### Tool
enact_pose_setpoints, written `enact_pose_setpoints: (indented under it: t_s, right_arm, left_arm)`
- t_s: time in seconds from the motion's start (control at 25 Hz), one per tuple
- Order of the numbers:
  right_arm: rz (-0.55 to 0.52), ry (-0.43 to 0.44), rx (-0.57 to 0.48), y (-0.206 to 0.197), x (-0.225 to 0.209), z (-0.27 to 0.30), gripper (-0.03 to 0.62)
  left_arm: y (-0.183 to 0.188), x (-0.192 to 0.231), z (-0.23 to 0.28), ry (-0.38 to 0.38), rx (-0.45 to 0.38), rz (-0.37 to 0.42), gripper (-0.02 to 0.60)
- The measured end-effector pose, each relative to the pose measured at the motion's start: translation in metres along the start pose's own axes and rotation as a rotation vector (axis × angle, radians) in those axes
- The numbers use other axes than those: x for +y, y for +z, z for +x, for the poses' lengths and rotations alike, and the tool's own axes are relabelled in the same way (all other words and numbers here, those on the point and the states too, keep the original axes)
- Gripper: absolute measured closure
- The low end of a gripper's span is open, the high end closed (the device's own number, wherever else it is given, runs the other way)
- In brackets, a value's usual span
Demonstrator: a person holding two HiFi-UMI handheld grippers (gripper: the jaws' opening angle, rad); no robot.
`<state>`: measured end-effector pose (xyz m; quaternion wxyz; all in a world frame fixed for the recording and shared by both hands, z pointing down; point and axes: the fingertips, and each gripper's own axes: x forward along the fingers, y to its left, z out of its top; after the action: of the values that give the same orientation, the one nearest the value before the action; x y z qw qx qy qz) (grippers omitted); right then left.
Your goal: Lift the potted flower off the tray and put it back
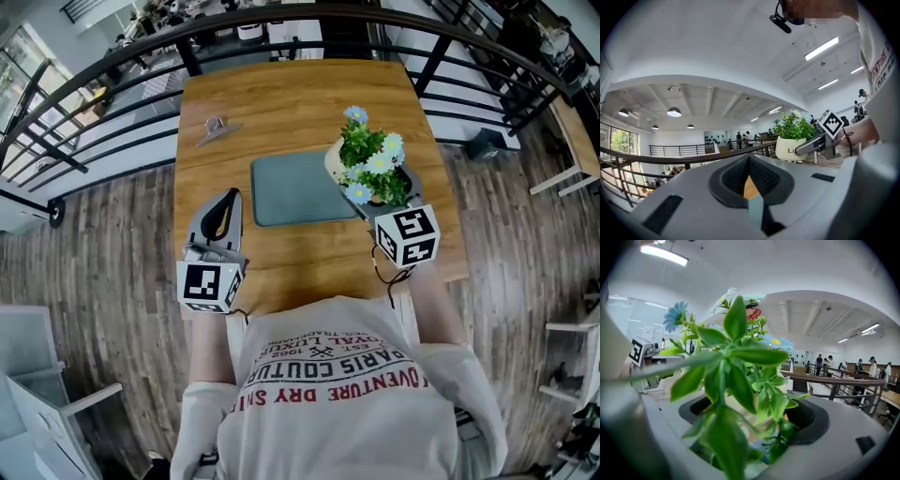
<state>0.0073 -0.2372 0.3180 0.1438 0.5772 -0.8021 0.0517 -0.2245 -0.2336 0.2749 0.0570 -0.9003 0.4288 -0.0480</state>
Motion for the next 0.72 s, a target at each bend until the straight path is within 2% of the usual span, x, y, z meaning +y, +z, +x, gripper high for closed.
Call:
enact_pose_setpoints:
  t_s: [0.28, 0.72]
  right_arm:
    - [0.000, -0.028, -0.038, 0.009, 0.001, -0.007, 0.123]
    - [-0.016, 0.022, -0.078, 0.003, -0.003, 0.006, 0.123]
  left_arm:
    - [0.000, 0.001, 0.001, -0.005, 0.015, 0.017, 0.569]
    - [-0.012, -0.011, 0.010, 0.006, 0.037, 0.006, 0.569]
